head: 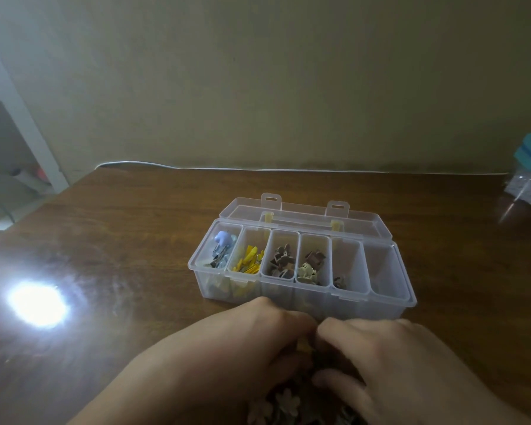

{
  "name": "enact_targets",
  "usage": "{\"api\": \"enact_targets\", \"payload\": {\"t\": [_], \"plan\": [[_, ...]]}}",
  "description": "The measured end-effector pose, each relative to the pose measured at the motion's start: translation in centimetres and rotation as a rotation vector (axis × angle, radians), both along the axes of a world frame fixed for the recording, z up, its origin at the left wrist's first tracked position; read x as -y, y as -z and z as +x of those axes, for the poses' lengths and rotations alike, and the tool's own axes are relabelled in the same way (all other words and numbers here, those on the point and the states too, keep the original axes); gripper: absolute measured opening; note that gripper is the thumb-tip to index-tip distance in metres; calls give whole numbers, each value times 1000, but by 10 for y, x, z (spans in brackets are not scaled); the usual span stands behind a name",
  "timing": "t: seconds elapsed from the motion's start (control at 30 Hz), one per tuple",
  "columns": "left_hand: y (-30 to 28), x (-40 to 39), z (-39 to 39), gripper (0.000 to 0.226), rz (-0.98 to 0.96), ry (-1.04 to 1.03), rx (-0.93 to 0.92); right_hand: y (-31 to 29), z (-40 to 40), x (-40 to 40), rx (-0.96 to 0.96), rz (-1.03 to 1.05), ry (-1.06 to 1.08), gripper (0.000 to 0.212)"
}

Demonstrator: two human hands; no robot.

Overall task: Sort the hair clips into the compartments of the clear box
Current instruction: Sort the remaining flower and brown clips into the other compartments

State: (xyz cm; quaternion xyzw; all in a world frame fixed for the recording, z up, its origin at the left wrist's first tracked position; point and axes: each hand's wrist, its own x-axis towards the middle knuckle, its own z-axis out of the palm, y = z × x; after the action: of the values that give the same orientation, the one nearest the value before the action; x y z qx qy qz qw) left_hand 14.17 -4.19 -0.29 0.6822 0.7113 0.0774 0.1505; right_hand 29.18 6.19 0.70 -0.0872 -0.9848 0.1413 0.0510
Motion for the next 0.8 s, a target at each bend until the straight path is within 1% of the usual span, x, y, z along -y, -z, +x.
{"api": "enact_targets", "payload": {"t": [0.03,0.07,0.13,0.17,0.2,0.27,0.3,0.37,0.43,0.5,0.53,0.57,0.63,0.7,0.73,0.8], "plan": [[0,-1,-1,24,6,-2,16,-3,-1,-3,-21,-47,16,33],[1,0,-2,23,9,-4,40,0,0,-4,-83,-15,20,31],[0,2,-8,21,36,-8,109,4,2,-8,-136,-37,8,25],[-1,3,-10,23,57,-12,135,1,1,-11,-113,-62,17,21],[-2,3,-11,26,78,-17,143,0,1,-15,-124,-32,13,16],[-2,4,-13,28,105,-30,132,-6,6,-24,-205,-8,6,10],[-1,4,-13,27,112,-37,127,-9,7,-27,-249,2,22,9],[0,5,-13,22,107,-35,110,-19,9,-30,-258,-6,38,7],[0,6,-13,13,86,-22,90,-17,10,-34,-200,30,62,16],[-2,6,-13,5,77,-16,65,-11,7,-31,-59,66,60,34],[-2,7,-13,5,77,-15,56,-7,3,-28,-44,109,36,41],[-3,7,-13,4,75,-15,49,-1,1,-28,-75,126,10,45],[-4,7,-13,8,65,-10,40,3,1,-25,-23,80,13,41],[-5,7,-13,15,54,-9,39,3,0,-29,11,93,-5,34],[-5,7,-13,13,51,-11,40,4,-1,-31,16,82,-1,32],[-4,7,-12,8,62,-16,47,4,1,-34,76,37,0,37]]}}
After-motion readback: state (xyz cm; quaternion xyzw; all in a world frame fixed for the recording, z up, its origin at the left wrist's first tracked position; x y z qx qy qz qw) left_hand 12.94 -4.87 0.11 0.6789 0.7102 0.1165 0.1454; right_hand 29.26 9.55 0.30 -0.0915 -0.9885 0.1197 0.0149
